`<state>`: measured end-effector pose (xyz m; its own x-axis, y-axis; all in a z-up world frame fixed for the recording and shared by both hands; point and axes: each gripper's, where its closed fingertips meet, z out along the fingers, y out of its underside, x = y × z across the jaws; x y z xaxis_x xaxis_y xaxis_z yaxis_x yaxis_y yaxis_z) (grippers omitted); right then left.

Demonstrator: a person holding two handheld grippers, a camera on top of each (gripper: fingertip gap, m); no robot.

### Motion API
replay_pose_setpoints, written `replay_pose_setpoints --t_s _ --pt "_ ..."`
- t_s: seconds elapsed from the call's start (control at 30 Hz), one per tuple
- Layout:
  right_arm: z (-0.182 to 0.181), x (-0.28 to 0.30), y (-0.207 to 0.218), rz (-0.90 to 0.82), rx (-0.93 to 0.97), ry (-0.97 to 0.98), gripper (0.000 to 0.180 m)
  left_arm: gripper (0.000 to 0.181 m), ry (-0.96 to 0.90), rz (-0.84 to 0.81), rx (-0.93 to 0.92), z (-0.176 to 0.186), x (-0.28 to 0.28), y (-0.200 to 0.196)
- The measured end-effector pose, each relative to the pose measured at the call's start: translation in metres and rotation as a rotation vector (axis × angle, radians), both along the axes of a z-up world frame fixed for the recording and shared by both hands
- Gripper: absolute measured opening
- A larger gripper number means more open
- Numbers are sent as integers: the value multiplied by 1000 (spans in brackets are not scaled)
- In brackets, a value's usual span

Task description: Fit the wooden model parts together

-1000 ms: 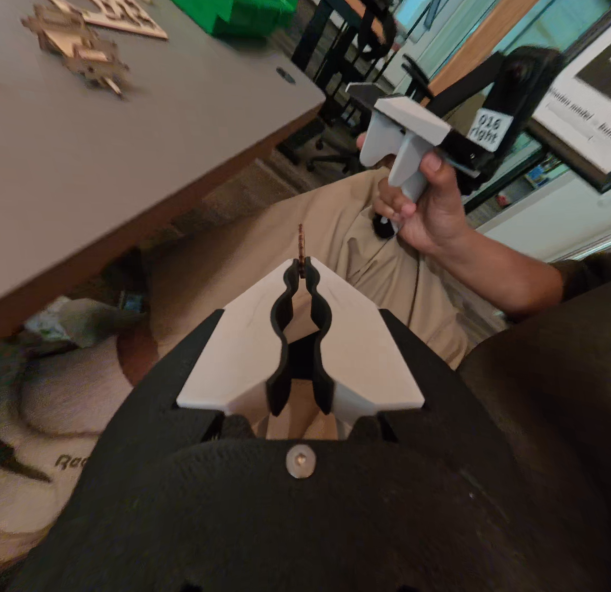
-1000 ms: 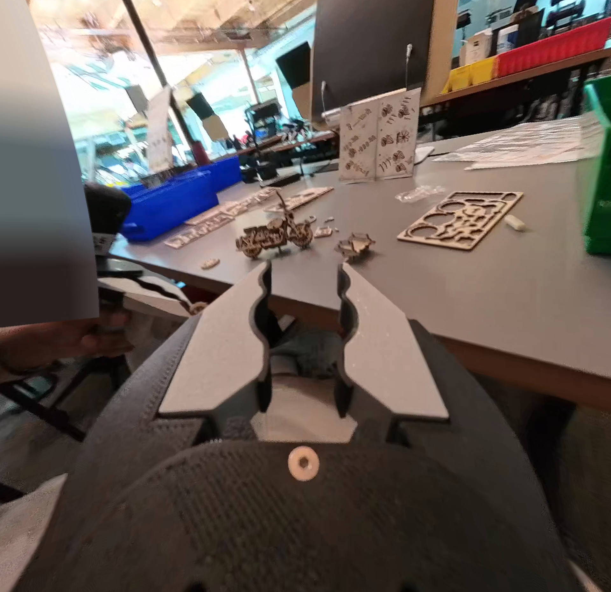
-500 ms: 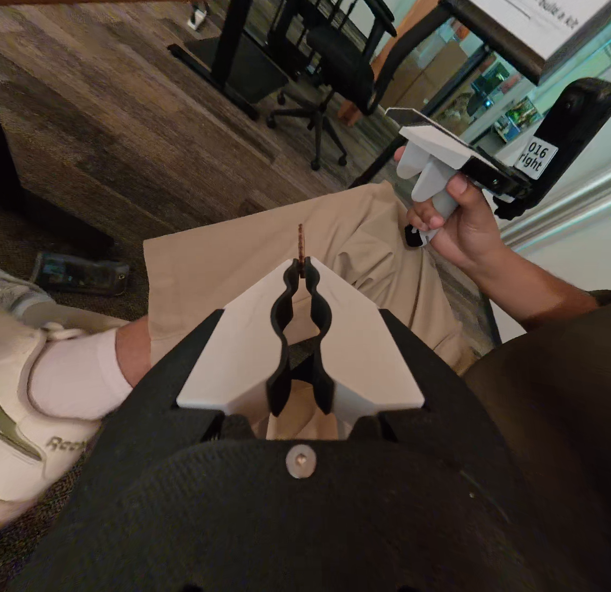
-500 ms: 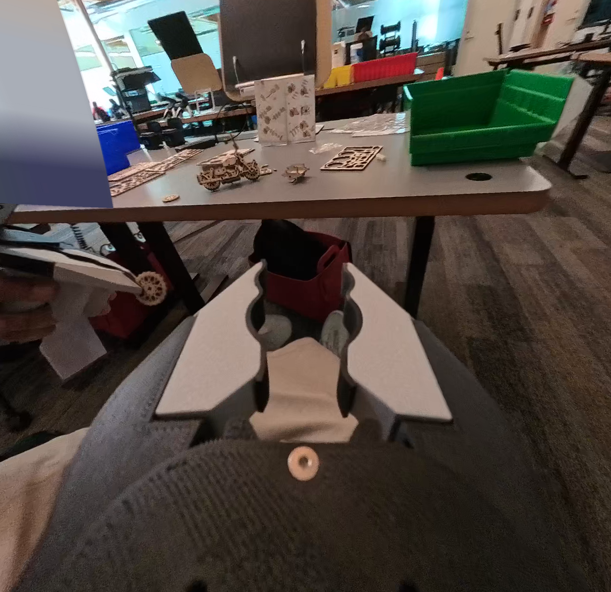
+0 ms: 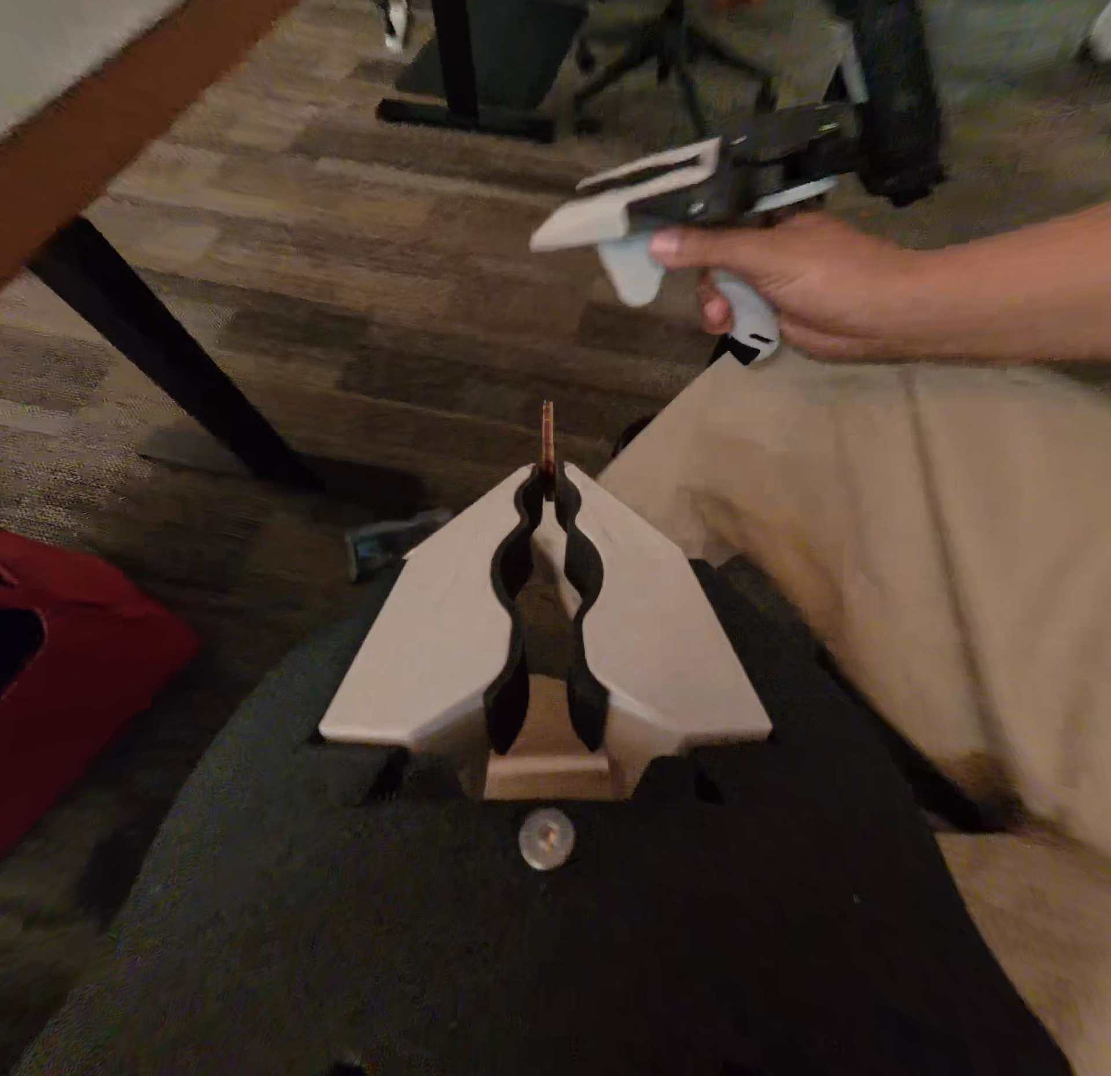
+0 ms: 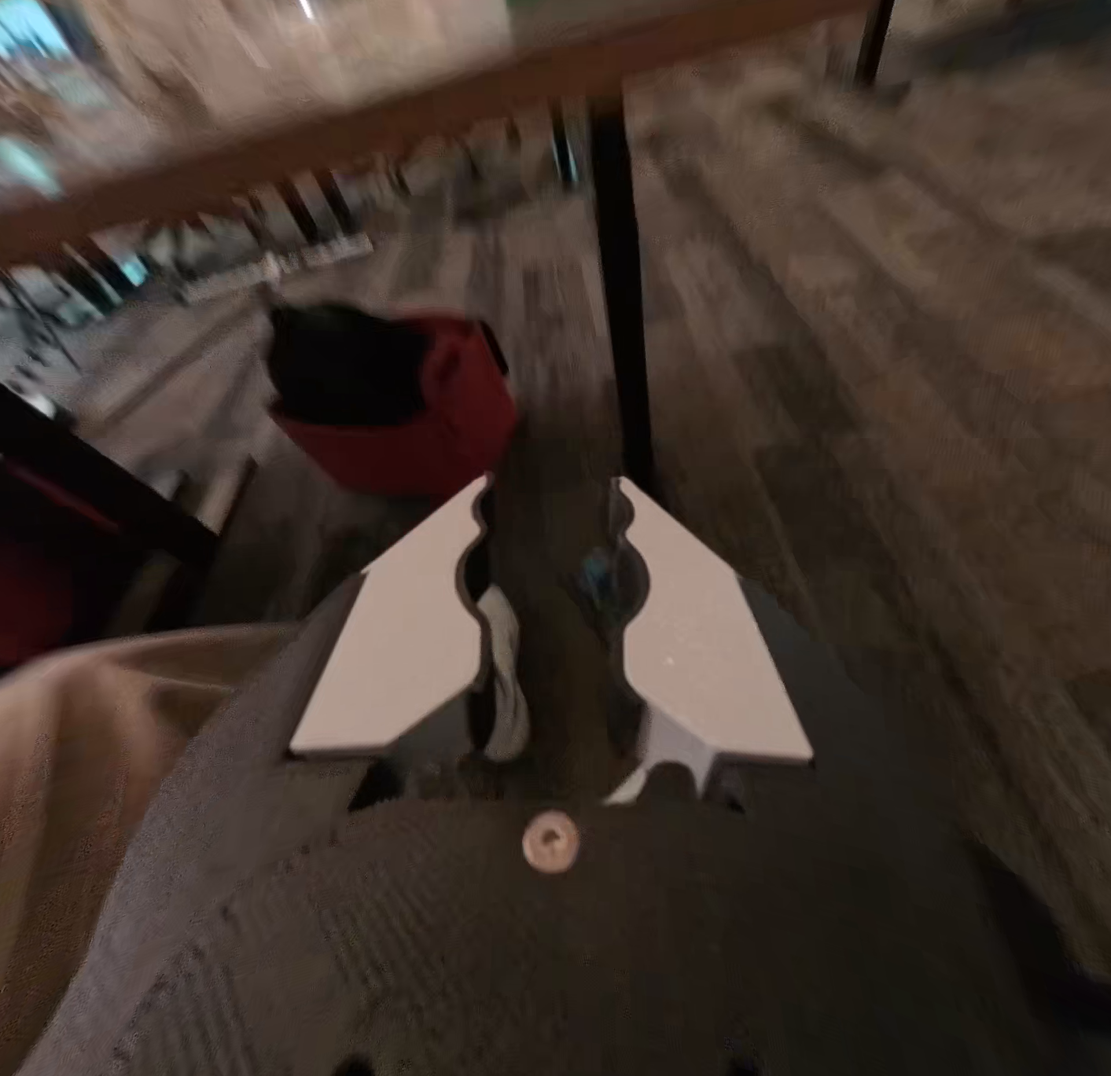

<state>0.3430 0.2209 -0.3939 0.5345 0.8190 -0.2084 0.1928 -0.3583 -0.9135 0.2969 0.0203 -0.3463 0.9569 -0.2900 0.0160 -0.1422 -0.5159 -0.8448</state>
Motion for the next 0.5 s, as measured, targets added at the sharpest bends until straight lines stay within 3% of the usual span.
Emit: replay_pose_setpoints --t_s 0.17,0.27,0.33,0.5 --pt "-229 -31 78 -45 -101 -327 40 5 2 -30 -231 -140 -25 88" --pt "-342 -40 120 -136 -193 -454 26 5 224 -57 -255 -222 -49 136" --pt "-403 -49 138 -194 -293 -454 22 6 420 -89 -176 -254 -64 165" --pt "-512 -77 171 -156 -357 -458 26 7 181 -48 -239 -288 -65 211"
